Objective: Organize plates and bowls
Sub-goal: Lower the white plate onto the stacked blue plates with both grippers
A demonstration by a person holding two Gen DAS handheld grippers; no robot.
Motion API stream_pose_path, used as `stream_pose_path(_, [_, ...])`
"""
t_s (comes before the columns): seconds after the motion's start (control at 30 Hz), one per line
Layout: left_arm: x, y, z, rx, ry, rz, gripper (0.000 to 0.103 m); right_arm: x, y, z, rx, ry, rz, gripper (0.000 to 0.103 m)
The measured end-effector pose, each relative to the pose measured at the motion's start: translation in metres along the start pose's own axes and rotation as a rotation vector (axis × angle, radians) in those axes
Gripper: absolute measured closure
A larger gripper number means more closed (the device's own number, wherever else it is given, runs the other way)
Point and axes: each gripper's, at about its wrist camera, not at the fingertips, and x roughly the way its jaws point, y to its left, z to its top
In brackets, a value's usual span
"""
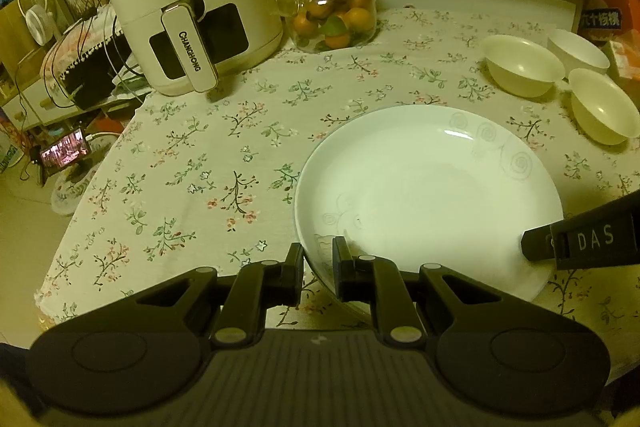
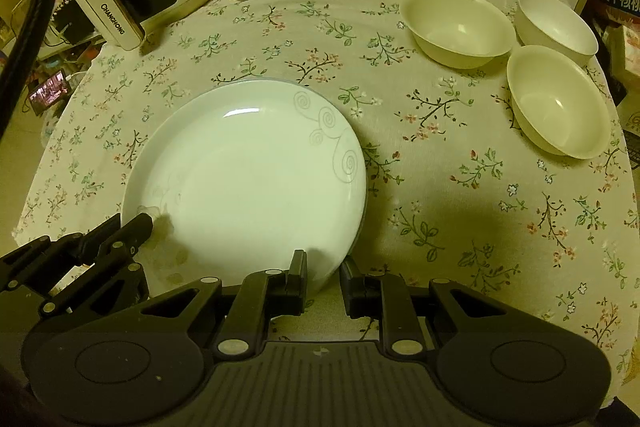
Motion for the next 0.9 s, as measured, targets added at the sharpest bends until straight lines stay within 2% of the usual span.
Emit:
stream_pose_path(0.6, [0.001,-0.002,-0.002,0.019,0.000,0.016,0.090,0.001,-0.001,0.000,0.043,0.001,-0.007,0.084])
stream_pose_path(0.77, [0.003,0.003,0.001,-0.003,0.015,-0.008,0.090,0.001,-0.003,0.000,0.040,-0.001,0.004,0.083])
stream_pose_path(0.9, [0.005,0.013,0.005,-0.053,0.041,-0.058,0.087,0.000,-0.006,0.001,0.036,-0.024,0.002,0.082])
